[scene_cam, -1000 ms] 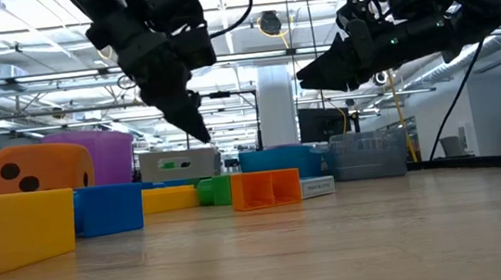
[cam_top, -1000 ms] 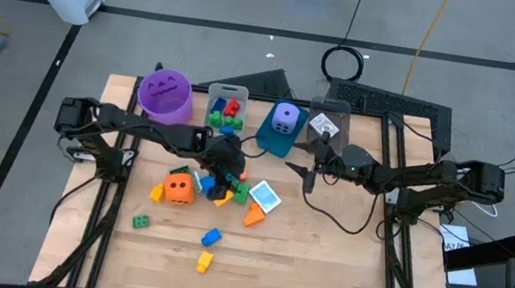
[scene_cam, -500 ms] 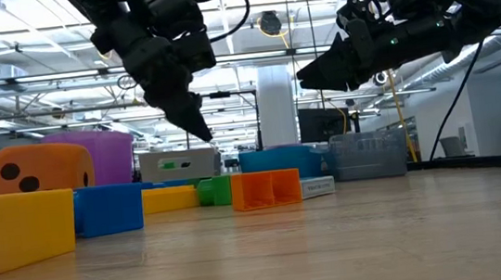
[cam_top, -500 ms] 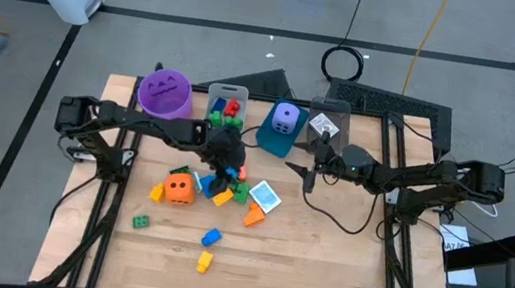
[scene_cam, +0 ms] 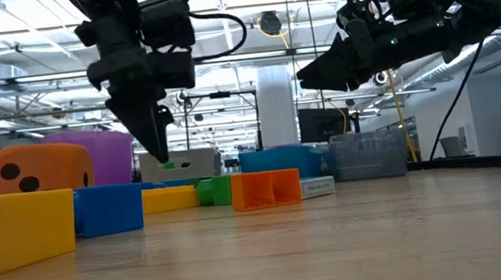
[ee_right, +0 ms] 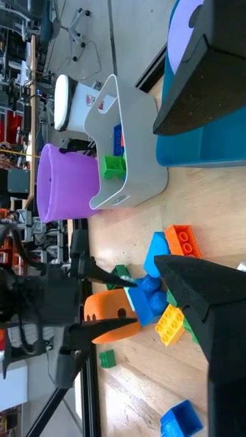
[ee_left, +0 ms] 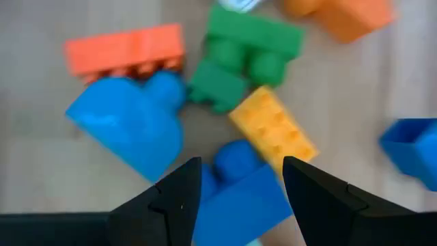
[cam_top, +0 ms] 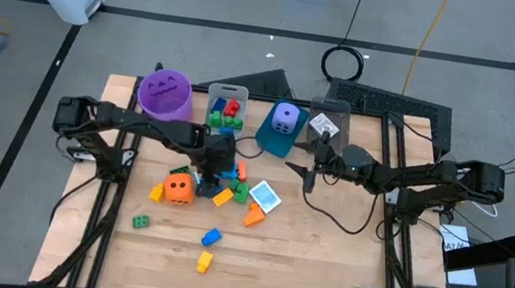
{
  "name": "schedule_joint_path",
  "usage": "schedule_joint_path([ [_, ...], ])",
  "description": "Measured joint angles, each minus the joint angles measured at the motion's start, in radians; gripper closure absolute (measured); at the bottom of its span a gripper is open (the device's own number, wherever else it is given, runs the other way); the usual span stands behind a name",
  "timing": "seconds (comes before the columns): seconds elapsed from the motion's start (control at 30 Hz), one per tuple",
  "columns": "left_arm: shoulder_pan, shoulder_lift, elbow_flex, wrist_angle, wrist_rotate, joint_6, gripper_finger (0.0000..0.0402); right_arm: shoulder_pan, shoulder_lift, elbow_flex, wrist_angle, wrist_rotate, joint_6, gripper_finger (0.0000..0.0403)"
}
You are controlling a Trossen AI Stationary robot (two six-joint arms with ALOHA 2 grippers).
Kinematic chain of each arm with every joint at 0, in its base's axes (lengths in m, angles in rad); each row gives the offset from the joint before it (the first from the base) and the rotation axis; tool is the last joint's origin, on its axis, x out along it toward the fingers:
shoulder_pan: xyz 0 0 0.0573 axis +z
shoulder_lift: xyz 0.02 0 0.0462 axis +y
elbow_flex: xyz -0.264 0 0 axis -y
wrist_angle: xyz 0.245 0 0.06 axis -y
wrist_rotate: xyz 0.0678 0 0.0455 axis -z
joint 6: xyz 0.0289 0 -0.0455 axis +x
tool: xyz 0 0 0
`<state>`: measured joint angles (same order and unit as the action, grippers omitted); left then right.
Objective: Pick & Place Toys
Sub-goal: Put the blue game piece into the gray bin
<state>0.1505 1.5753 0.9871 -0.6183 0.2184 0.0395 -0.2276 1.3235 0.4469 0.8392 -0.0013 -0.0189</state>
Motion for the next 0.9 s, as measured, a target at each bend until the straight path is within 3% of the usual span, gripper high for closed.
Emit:
schedule_joint_path([
  [0.17,0.001,0.000,0.000,-0.004,-0.117,-0.063,0.0188,0.000,0.000,0.000,0.001,0.000,0.000,0.0115],
  [0.9,0.124,0.008,0.000,0.099,-0.106,-0.123,0.0188,0.000,0.000,0.000,0.000,0.000,0.000,0.0115],
])
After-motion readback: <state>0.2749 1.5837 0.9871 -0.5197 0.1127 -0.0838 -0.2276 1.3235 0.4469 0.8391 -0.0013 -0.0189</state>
